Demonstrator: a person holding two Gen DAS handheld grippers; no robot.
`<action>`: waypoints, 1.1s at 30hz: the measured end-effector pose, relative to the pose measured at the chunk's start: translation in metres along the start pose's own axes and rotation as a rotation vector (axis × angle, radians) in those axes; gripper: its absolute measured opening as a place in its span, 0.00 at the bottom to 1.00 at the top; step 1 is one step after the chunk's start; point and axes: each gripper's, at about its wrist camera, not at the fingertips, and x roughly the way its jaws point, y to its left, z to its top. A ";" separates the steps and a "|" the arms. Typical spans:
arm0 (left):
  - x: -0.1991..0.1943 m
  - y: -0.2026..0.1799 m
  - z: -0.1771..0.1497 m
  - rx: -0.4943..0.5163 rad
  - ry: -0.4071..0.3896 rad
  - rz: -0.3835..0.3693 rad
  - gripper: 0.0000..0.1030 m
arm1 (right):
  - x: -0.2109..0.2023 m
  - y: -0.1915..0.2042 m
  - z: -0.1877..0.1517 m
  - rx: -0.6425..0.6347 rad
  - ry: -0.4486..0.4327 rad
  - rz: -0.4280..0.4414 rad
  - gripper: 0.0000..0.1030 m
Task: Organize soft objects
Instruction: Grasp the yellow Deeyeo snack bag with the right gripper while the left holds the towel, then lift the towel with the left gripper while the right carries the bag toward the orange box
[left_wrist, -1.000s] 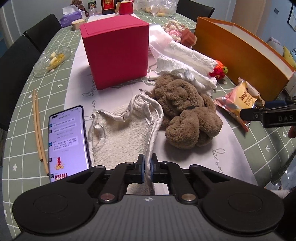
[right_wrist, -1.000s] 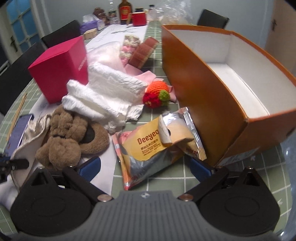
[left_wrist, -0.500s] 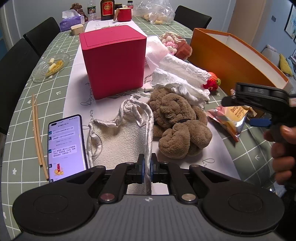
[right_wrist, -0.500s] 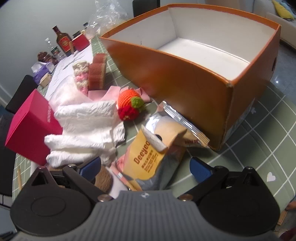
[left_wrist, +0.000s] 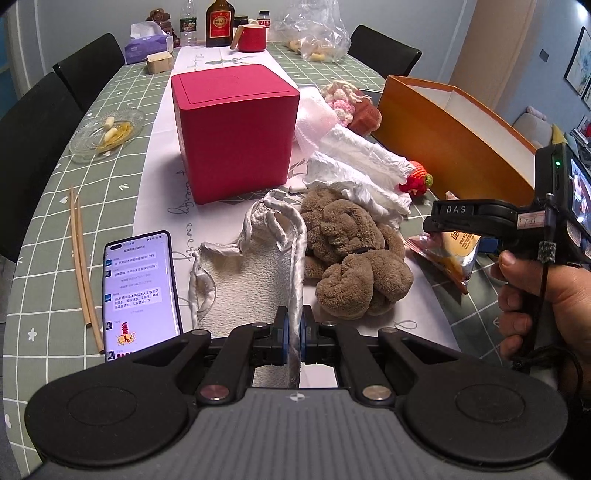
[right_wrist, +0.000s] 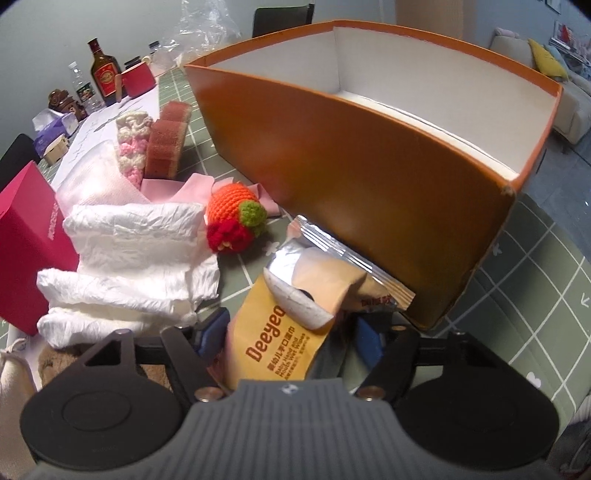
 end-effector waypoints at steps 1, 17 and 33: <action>-0.001 0.000 0.000 0.001 -0.002 -0.001 0.06 | -0.001 -0.001 0.000 -0.008 0.002 0.009 0.65; -0.015 -0.004 0.013 -0.001 -0.056 -0.023 0.06 | -0.039 -0.004 0.001 -0.158 0.023 0.196 0.46; -0.043 -0.035 0.071 0.035 -0.097 -0.076 0.06 | -0.085 -0.011 0.072 -0.355 0.051 0.417 0.46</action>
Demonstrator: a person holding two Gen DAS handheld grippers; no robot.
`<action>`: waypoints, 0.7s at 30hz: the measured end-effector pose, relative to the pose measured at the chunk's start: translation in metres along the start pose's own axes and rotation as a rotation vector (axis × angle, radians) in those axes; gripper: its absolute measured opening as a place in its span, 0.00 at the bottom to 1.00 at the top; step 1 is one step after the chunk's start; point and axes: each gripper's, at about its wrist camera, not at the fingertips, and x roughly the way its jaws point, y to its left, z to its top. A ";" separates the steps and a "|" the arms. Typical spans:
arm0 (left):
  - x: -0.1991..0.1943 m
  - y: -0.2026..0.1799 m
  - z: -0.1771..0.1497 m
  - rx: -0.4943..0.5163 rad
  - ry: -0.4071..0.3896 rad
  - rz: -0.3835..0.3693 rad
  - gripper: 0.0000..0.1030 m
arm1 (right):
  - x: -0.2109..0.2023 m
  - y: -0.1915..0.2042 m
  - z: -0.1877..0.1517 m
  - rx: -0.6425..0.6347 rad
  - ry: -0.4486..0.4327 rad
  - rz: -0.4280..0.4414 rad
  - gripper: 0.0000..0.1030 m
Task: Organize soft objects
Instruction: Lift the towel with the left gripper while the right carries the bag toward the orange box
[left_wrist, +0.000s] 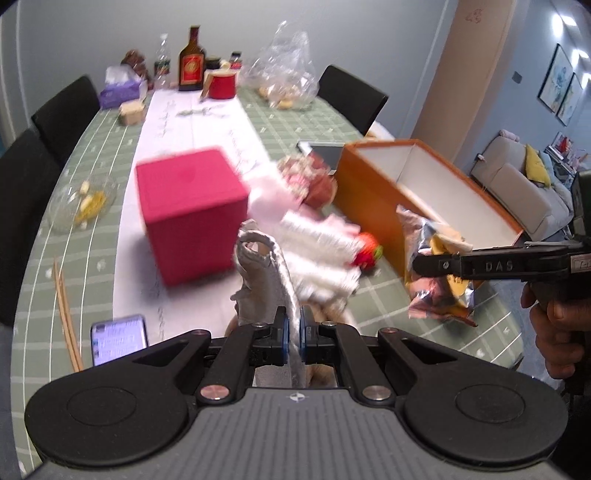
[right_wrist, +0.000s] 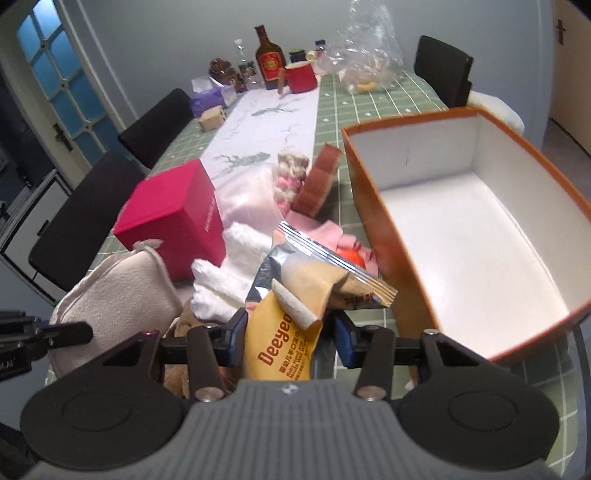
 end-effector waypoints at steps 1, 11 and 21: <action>-0.001 -0.006 0.008 0.013 -0.007 -0.002 0.06 | -0.005 -0.003 0.005 -0.004 -0.006 0.010 0.46; 0.014 -0.070 0.076 0.108 -0.062 -0.099 0.06 | -0.034 -0.052 0.046 -0.025 -0.015 0.050 0.46; 0.049 -0.132 0.133 0.119 -0.122 -0.235 0.06 | -0.046 -0.092 0.070 -0.100 -0.044 -0.040 0.46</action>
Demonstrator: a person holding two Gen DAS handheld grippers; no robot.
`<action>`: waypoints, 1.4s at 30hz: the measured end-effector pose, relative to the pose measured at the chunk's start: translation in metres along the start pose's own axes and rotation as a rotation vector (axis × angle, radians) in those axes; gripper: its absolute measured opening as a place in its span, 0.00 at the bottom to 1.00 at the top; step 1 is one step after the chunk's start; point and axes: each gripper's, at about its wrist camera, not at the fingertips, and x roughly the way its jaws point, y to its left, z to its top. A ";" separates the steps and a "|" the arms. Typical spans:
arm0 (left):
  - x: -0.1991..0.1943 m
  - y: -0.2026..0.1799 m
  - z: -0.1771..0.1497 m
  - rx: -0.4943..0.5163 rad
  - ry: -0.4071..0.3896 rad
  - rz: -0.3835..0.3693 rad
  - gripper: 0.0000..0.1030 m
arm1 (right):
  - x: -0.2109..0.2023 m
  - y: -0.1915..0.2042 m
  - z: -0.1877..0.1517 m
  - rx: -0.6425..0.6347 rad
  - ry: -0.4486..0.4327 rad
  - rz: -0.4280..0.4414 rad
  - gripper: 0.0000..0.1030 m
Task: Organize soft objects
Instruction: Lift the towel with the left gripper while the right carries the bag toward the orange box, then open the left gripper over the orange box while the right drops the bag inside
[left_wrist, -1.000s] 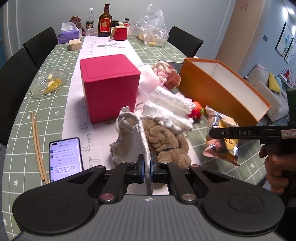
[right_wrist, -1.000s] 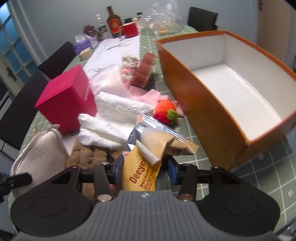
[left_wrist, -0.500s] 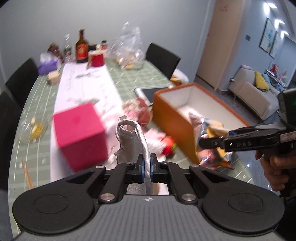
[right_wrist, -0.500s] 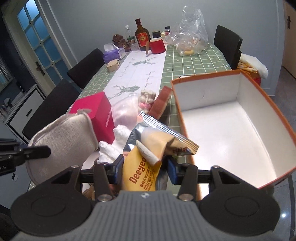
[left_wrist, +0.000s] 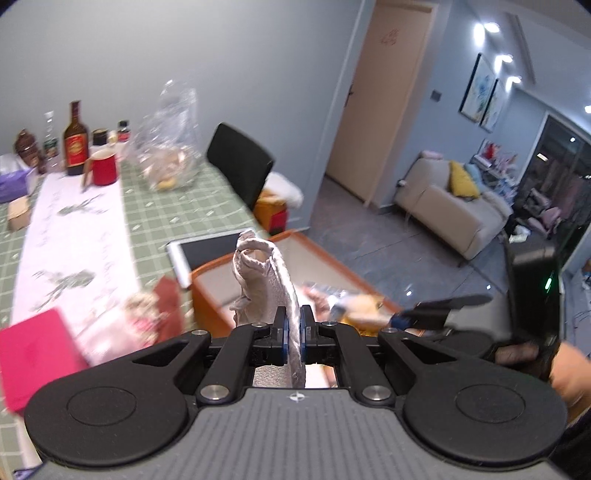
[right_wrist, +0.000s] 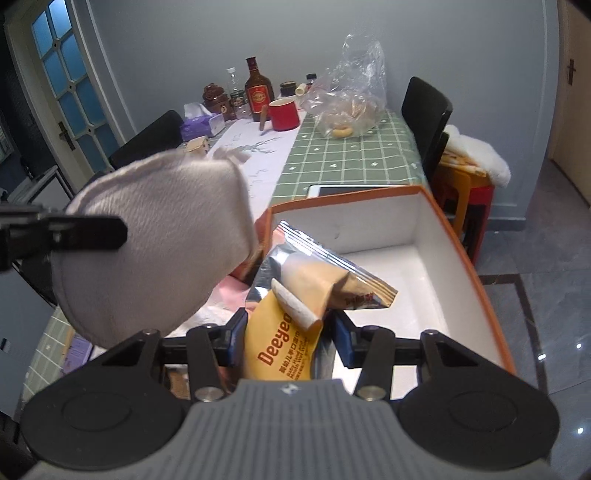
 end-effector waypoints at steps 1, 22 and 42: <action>0.005 -0.004 0.004 0.004 -0.008 -0.011 0.06 | 0.000 -0.005 0.001 -0.008 0.001 -0.013 0.46; 0.133 -0.066 -0.052 0.350 0.121 0.030 0.06 | 0.059 -0.088 -0.011 -0.048 0.114 -0.104 0.46; 0.161 -0.077 -0.093 0.335 0.311 -0.011 0.20 | 0.099 -0.089 -0.033 -0.188 0.286 -0.177 0.44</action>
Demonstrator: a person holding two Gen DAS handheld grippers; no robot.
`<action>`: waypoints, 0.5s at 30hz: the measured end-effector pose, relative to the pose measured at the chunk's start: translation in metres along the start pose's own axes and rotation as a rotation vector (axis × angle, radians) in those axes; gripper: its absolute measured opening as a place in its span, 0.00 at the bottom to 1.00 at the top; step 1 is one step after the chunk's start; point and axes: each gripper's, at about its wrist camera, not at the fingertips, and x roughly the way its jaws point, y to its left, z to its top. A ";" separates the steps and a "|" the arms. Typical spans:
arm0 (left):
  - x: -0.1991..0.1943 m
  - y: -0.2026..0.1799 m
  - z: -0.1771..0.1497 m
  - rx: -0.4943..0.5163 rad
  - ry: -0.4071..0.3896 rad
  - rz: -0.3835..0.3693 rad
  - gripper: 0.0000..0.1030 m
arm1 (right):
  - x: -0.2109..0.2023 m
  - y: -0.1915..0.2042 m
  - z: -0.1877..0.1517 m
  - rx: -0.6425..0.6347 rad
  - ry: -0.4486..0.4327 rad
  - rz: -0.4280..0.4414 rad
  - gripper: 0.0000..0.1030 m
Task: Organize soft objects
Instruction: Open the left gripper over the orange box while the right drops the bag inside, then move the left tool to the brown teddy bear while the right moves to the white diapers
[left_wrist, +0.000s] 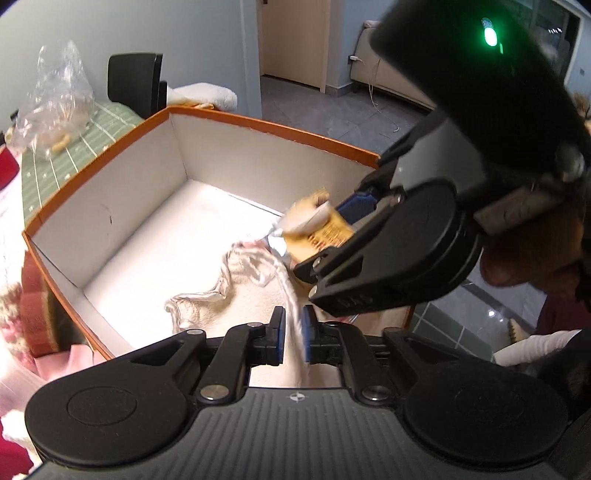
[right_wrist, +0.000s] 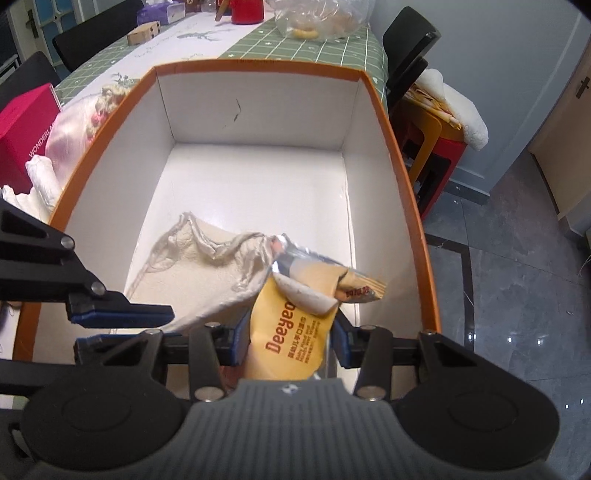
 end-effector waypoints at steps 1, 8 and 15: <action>-0.001 0.000 0.000 -0.001 0.000 0.002 0.23 | 0.000 0.000 -0.001 0.001 -0.002 -0.001 0.44; -0.021 0.012 0.002 -0.039 -0.044 0.007 0.33 | -0.040 0.001 0.003 0.057 -0.116 -0.046 0.57; -0.072 0.041 -0.011 -0.089 -0.126 0.053 0.44 | -0.091 0.040 0.013 0.133 -0.258 -0.120 0.64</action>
